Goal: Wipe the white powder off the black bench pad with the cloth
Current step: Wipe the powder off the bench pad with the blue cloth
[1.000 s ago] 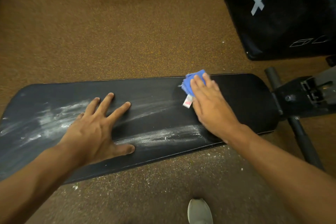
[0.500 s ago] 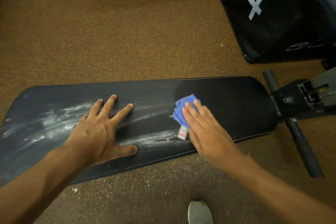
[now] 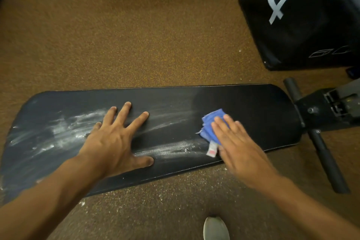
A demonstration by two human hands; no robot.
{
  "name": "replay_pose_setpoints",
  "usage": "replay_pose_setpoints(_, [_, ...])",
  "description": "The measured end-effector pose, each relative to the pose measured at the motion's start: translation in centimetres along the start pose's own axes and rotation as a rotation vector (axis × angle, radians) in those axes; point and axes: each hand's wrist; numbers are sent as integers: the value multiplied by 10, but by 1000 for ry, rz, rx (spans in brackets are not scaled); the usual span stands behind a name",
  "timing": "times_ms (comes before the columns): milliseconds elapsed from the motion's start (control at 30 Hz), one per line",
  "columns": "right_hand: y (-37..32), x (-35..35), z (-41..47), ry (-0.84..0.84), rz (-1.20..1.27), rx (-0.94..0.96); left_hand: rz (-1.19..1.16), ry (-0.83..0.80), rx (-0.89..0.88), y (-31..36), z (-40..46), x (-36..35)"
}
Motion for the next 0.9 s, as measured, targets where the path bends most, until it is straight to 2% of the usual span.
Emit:
replay_pose_setpoints(100, [13,-1,34,57,42,-252,-1,-23,1,0,0,-1])
replay_pose_setpoints(167, [-12,-3,56,96,109,-341,-6,-17,-1,1,0,-1])
replay_pose_setpoints(200, [-28,-5,58,100,128,-297,-4,-14,0,1,0,-1])
replay_pose_setpoints(267, [-51,-10,42,45,84,-95,-2,-18,6,0,0,1])
replay_pose_setpoints(333, [-48,-8,16,1,13,80,6,-33,11,1,0,3])
replay_pose_setpoints(367, [-37,-6,10,1,3,108,13,-39,13,2,0,4])
replay_pose_setpoints(467, [-8,1,28,19,41,-80,17,-44,13,2,0,3])
replay_pose_setpoints(533, [-14,0,56,57,108,-238,10,-35,7,2,0,1])
replay_pose_setpoints(600, [-41,-3,65,81,115,-207,0,-27,10,2,0,2])
replay_pose_setpoints(667, [-60,-7,44,32,30,-7,-3,-33,17,1,0,3])
replay_pose_setpoints(733, [-51,-4,17,-10,-9,131,-4,-32,21,2,-1,5])
replay_pose_setpoints(800, [-27,-2,13,-2,3,77,1,-21,17,2,-2,5])
replay_pose_setpoints(900, [-15,-1,43,48,68,-183,-3,-9,11,1,-2,3])
Point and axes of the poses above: each hand's wrist, its own z-axis towards the middle knuckle, its own x-axis out of the back of the hand, y = z × x, and after that the axes turned 3 degrees about -x, right-handed
